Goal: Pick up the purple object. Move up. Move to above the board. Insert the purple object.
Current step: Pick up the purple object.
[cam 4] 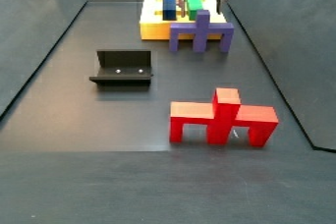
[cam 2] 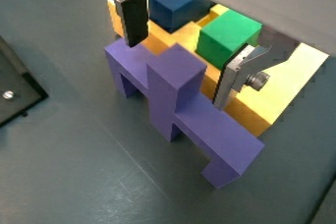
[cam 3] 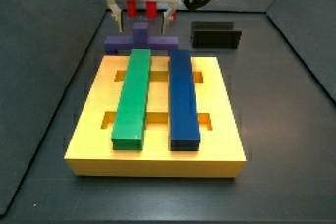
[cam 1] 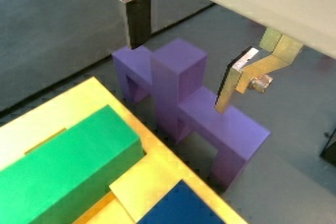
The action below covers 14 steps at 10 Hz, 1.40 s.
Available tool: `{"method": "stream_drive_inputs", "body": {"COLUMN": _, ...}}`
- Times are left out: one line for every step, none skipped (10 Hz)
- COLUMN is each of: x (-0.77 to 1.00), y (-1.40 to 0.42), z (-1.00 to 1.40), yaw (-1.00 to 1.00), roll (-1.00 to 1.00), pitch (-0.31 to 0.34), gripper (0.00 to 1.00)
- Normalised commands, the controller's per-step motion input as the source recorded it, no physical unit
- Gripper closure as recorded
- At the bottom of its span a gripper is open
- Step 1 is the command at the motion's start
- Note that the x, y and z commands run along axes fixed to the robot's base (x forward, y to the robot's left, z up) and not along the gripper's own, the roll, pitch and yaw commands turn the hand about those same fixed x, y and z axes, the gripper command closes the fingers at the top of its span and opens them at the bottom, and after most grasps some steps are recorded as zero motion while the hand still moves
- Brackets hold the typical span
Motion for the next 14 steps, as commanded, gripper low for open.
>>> {"method": "stream_drive_inputs", "body": {"x": 0.0, "y": 0.03, "z": -0.24, "yaw": -0.05, "roll": 0.08, "pitch": 0.0, "gripper": 0.0}}
{"method": "stream_drive_inputs", "body": {"x": 0.0, "y": 0.16, "z": -0.03, "yaw": -0.09, "roll": 0.05, "pitch": 0.063, "gripper": 0.0}}
{"method": "stream_drive_inputs", "body": {"x": 0.0, "y": 0.14, "z": 0.0, "yaw": -0.08, "roll": 0.0, "pitch": 0.08, "gripper": 0.0}}
{"method": "stream_drive_inputs", "body": {"x": 0.0, "y": 0.04, "z": 0.0, "yaw": -0.08, "roll": 0.0, "pitch": 0.073, "gripper": 0.0}}
{"method": "stream_drive_inputs", "body": {"x": 0.0, "y": 0.0, "z": -0.05, "yaw": -0.07, "roll": 0.02, "pitch": 0.0, "gripper": 0.0}}
{"method": "stream_drive_inputs", "body": {"x": 0.0, "y": -0.01, "z": -0.02, "yaw": -0.04, "roll": 0.0, "pitch": 0.0, "gripper": 0.0}}
{"method": "stream_drive_inputs", "body": {"x": 0.0, "y": 0.0, "z": 0.0, "yaw": 0.0, "roll": 0.0, "pitch": 0.0, "gripper": 0.0}}
{"method": "stream_drive_inputs", "body": {"x": 0.0, "y": 0.0, "z": 0.0, "yaw": 0.0, "roll": 0.0, "pitch": 0.0, "gripper": 1.0}}
{"method": "stream_drive_inputs", "body": {"x": 0.0, "y": 0.0, "z": 0.0, "yaw": 0.0, "roll": 0.0, "pitch": 0.0, "gripper": 1.0}}
{"method": "stream_drive_inputs", "body": {"x": 0.0, "y": 0.0, "z": 0.0, "yaw": 0.0, "roll": 0.0, "pitch": 0.0, "gripper": 1.0}}
{"method": "stream_drive_inputs", "body": {"x": 0.0, "y": 0.0, "z": 0.0, "yaw": 0.0, "roll": 0.0, "pitch": 0.0, "gripper": 1.0}}
{"method": "stream_drive_inputs", "body": {"x": 0.0, "y": 0.0, "z": 0.0, "yaw": 0.0, "roll": 0.0, "pitch": 0.0, "gripper": 1.0}}
{"method": "stream_drive_inputs", "body": {"x": 0.0, "y": 0.0, "z": 0.0, "yaw": 0.0, "roll": 0.0, "pitch": 0.0, "gripper": 1.0}}
{"method": "stream_drive_inputs", "body": {"x": 0.0, "y": 0.0, "z": 0.0, "yaw": 0.0, "roll": 0.0, "pitch": 0.0, "gripper": 1.0}}
